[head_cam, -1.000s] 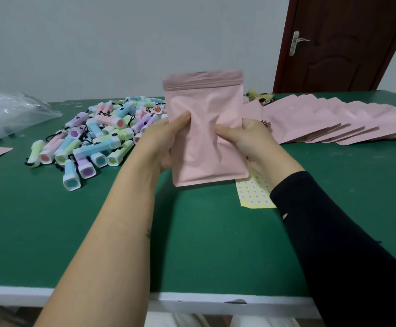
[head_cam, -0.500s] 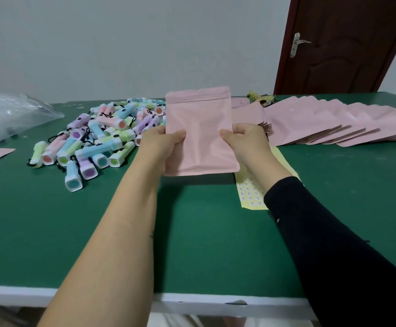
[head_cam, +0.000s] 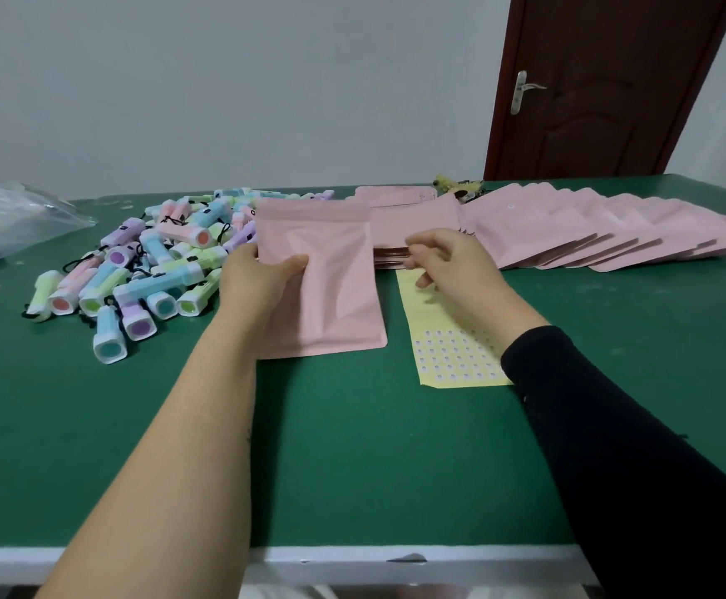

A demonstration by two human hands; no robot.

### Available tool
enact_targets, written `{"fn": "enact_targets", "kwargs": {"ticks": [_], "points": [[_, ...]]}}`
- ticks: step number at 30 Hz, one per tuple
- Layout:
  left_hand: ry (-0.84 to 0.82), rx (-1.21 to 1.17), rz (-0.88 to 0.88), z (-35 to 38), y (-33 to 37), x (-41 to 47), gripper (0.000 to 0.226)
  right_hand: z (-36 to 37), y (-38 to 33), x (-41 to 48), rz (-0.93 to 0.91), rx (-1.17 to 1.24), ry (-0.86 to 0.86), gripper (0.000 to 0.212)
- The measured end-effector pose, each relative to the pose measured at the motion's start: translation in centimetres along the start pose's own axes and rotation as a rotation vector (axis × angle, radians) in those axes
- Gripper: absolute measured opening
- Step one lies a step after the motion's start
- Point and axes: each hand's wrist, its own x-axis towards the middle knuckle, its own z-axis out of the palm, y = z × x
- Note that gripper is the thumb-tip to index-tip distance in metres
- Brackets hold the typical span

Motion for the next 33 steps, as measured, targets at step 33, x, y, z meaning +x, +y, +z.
{"fn": "enact_targets", "kwargs": {"ticks": [33], "points": [[-0.673,0.660,0.423,7.0,0.6,-4.8,0.050,-3.2,2.5,-2.1,-0.015,-0.431,-0.245,0.009]]}}
